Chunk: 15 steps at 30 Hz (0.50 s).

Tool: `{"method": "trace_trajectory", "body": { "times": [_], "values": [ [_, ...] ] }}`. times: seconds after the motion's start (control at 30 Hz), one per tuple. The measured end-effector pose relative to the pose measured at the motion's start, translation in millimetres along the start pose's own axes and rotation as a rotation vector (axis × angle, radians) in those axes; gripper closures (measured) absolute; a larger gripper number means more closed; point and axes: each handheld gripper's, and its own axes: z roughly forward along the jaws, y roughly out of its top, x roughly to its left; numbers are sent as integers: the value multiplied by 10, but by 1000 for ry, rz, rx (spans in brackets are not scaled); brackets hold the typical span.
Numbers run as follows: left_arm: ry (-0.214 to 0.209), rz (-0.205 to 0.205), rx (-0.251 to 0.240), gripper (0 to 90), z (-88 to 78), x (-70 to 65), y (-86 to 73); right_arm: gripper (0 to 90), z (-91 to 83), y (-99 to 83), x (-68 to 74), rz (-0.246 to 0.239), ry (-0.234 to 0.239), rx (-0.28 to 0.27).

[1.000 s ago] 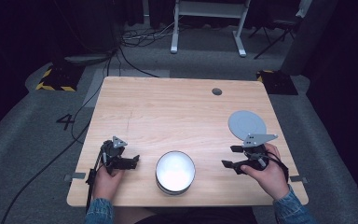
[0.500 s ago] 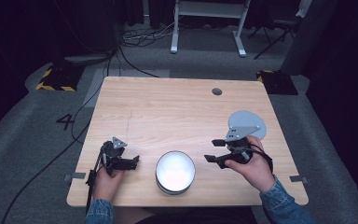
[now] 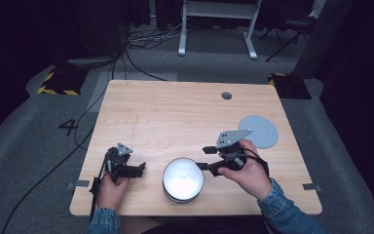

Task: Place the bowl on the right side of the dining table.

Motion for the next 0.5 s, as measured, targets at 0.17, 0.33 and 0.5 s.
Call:
{"method": "trace_trajectory", "body": {
  "times": [0.17, 0.33, 0.5],
  "values": [
    [1, 0, 1, 50, 0, 0, 0, 488, 152, 71, 54, -22, 8, 26],
    [0, 0, 0, 50, 0, 0, 0, 529, 270, 117, 77, -36, 17, 61],
    [-1, 1, 0, 50, 0, 1, 0, 635, 455, 148, 80, -48, 30, 115]
  ]
}}
